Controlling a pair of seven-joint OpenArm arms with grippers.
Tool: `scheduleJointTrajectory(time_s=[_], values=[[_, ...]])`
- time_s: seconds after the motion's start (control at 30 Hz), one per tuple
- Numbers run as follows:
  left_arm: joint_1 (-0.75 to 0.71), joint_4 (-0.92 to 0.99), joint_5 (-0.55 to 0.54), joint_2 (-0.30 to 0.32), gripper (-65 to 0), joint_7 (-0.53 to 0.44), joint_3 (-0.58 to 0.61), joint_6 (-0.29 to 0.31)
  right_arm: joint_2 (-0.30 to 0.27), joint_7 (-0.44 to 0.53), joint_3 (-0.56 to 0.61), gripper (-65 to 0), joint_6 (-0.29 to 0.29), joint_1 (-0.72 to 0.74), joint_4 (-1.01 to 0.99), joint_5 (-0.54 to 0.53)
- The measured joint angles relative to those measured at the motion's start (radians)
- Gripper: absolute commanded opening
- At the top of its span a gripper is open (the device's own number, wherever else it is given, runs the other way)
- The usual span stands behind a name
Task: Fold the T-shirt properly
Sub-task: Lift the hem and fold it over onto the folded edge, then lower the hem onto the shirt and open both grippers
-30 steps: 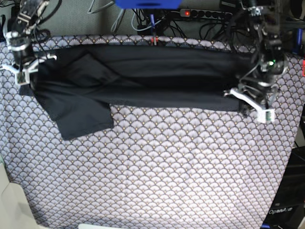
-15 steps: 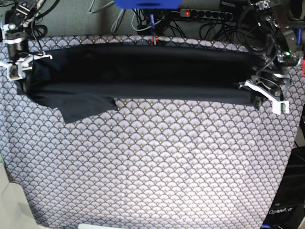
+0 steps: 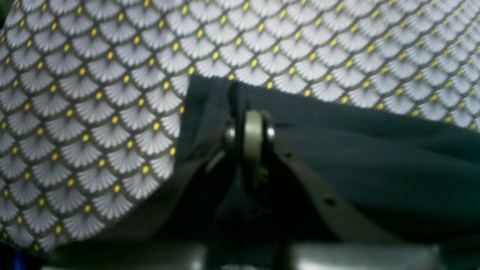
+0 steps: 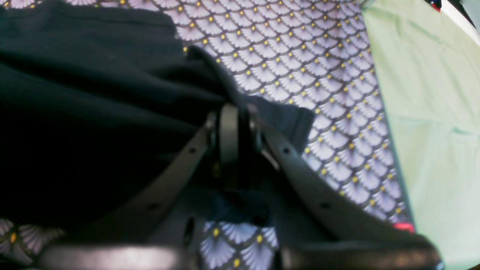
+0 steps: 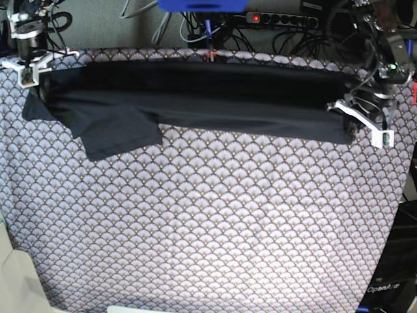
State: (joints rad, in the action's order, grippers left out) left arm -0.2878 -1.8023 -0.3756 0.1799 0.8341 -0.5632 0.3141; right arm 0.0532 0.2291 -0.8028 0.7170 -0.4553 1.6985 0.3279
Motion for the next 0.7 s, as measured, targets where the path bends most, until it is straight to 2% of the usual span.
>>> scheduleJointTrajectory(time_s=[0.13,0.4,0.7], values=[[-0.017,0.0,-0.003,0.002,-65.0,-0.023,0.0,0.0,0.0,0.005,0.0,-65.0,-0.002,-0.01,-0.02,-0.004],[-0.018,0.091,-0.003,0.002,-65.0,-0.018,0.003,0.001,0.002,0.004,0.0,-65.0,0.0,-0.027,-0.076,-0.004],[-0.029,0.094,-0.004,0.008,-65.0,-0.016,0.005,0.001,0.014,0.004,0.0,-65.0,-0.003,-0.048,-0.084,0.0]])
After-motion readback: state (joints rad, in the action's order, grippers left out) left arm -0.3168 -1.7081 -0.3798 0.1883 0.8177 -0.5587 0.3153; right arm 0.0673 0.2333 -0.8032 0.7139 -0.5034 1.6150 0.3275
